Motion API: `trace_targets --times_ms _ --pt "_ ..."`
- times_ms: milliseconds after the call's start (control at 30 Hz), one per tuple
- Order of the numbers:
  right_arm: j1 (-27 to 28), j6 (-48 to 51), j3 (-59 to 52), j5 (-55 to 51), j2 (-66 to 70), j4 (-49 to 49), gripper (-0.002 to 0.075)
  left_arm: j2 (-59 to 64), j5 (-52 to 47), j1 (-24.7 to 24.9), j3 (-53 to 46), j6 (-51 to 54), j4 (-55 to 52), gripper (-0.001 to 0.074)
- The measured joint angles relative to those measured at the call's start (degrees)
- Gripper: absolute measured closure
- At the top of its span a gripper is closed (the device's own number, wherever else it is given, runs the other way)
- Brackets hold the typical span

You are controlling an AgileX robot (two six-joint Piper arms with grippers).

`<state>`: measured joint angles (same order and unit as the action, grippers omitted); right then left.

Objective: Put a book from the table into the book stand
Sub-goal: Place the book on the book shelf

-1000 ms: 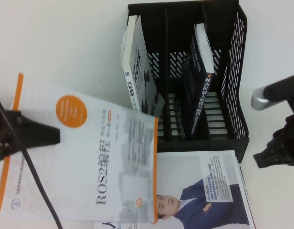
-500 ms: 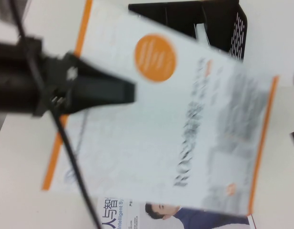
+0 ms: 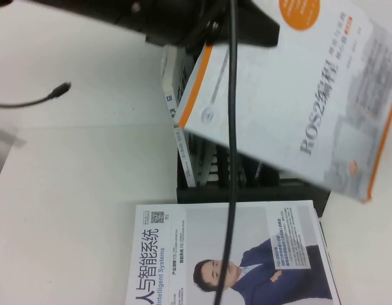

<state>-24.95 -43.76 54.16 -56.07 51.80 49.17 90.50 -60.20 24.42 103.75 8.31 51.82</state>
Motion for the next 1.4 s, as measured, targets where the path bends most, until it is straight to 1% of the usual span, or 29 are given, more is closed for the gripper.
trace_targets --times_ms 300,467,667,833,933,1033,1200,1267,1400 --pt "0.5 1.2 0.0 -3.4 -9.9 -1.8 0.0721 13.2 1.4 0.1 16.9 -12.7 -8.3 0.0629" --pt "0.5 1.8 0.0 -5.1 -12.9 -2.4 0.0721 17.3 -1.0 0.2 21.6 -19.6 -16.9 0.0629" --pt "0.5 1.8 0.0 -5.5 -13.4 -3.3 0.0721 17.6 -3.4 0.2 22.4 -24.1 -23.8 0.0629" --pt "0.5 2.0 0.0 -3.8 -13.4 -7.3 0.0721 18.3 -1.5 0.2 22.5 -26.5 -24.9 0.0629" --pt "0.5 3.8 -0.1 -2.5 -13.4 -10.5 0.0721 18.8 0.2 0.9 22.5 -28.1 -25.7 0.0629" --pt "0.5 4.7 -0.3 -1.8 -13.4 -12.7 0.0721 19.4 1.8 3.0 22.5 -31.0 -30.3 0.0629" --pt "0.5 6.2 -0.3 -1.5 -13.4 -13.9 0.0721 20.4 4.1 8.3 22.5 -36.7 -42.8 0.0629" --pt "0.5 6.9 -0.3 -1.4 -13.4 -14.9 0.0721 20.9 4.8 10.0 22.5 -38.4 -46.2 0.0629" --pt "0.5 7.5 -0.3 -1.4 -13.4 -15.9 0.0721 22.0 5.7 11.2 22.6 -40.2 -48.8 0.0629"
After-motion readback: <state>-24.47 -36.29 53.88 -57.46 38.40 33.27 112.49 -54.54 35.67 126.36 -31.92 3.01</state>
